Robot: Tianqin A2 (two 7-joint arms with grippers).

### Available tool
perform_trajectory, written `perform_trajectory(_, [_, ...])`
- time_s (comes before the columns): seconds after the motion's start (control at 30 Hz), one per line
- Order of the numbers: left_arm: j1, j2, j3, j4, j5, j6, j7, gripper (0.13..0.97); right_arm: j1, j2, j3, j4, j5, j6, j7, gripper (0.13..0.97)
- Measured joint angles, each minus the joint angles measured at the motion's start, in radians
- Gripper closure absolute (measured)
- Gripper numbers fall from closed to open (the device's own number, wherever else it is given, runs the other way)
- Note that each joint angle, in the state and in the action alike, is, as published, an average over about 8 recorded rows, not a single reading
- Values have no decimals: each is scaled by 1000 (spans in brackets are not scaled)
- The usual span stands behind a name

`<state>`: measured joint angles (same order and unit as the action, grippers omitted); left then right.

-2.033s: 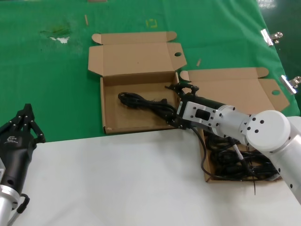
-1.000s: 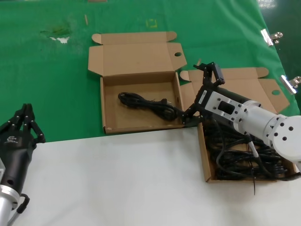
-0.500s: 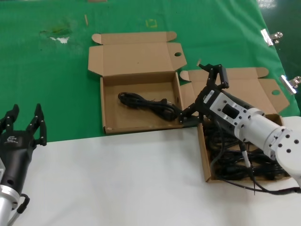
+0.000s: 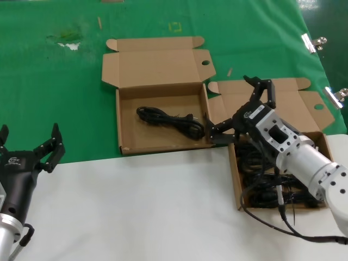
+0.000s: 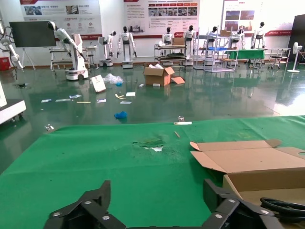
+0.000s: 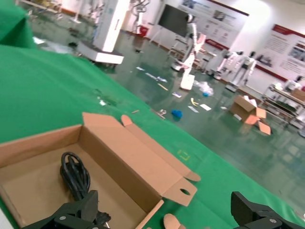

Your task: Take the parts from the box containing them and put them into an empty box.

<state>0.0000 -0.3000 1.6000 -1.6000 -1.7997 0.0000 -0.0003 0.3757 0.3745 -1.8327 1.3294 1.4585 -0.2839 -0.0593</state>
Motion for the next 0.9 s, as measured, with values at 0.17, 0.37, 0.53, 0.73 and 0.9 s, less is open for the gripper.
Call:
perform_trajectory(0.17, [0,0,0,0,0,0,0,399,-39,-8,24,28,36,30,6,129])
perform_trajectory(0.37, [0,0,0,0,0,0,0,302,-86,-17,53,62,78,65,14,129])
perform_trajectory(0.53, [0,0,0,0,0,0,0,233,-125,-25,77,90,114,95,20,129])
perform_trajectory(0.73, [0,0,0,0,0,0,0,166,-172,-34,106,124,157,130,27,129])
perform_trajectory(0.9, [0,0,0,0,0,0,0,155,-211,-42,130,152,192,159,33,129])
